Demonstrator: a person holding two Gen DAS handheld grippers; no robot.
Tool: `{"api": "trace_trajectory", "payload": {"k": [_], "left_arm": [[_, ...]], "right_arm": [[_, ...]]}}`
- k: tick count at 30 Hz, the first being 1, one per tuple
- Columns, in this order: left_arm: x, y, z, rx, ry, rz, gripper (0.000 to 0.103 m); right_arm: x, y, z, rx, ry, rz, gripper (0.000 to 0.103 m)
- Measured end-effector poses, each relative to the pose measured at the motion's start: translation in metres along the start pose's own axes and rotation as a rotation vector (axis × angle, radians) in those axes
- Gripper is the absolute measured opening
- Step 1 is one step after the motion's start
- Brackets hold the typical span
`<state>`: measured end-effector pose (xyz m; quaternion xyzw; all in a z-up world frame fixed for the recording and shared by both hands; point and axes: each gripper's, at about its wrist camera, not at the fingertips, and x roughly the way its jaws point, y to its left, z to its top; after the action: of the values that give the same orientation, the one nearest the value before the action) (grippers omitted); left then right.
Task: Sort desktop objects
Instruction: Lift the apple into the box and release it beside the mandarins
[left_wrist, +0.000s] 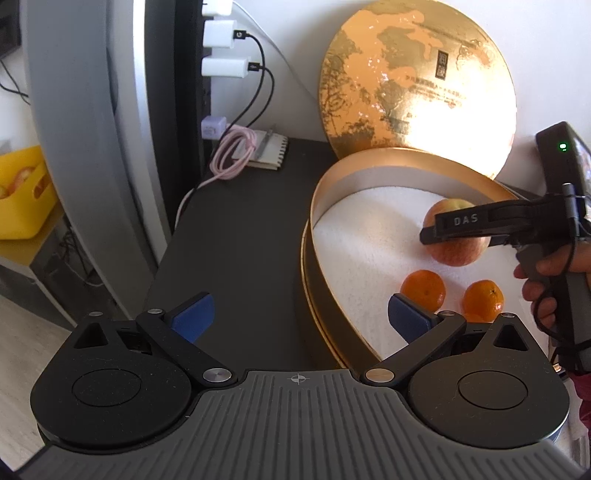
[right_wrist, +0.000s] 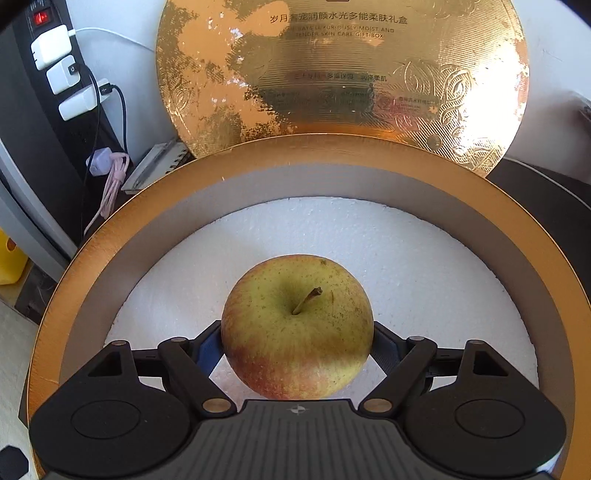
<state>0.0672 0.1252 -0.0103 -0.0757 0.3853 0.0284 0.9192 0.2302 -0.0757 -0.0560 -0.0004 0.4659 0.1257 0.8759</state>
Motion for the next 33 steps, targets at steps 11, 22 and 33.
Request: {"api": "trace_trajectory", "payload": {"k": [11, 22, 33], "left_arm": [[-0.007, -0.013, -0.008, 0.035, 0.032, 0.059, 0.103], [-0.028, -0.032, -0.014, 0.070, 0.006, 0.082, 0.103], [-0.040, -0.057, -0.021, 0.127, -0.002, 0.103, 0.103]], "right_arm": [[-0.028, -0.001, -0.014, 0.006, -0.070, -0.013, 0.092], [-0.136, -0.018, -0.080, 0.077, -0.306, 0.128, 0.102], [-0.171, -0.048, -0.127, 0.156, -0.328, 0.043, 0.102]]}}
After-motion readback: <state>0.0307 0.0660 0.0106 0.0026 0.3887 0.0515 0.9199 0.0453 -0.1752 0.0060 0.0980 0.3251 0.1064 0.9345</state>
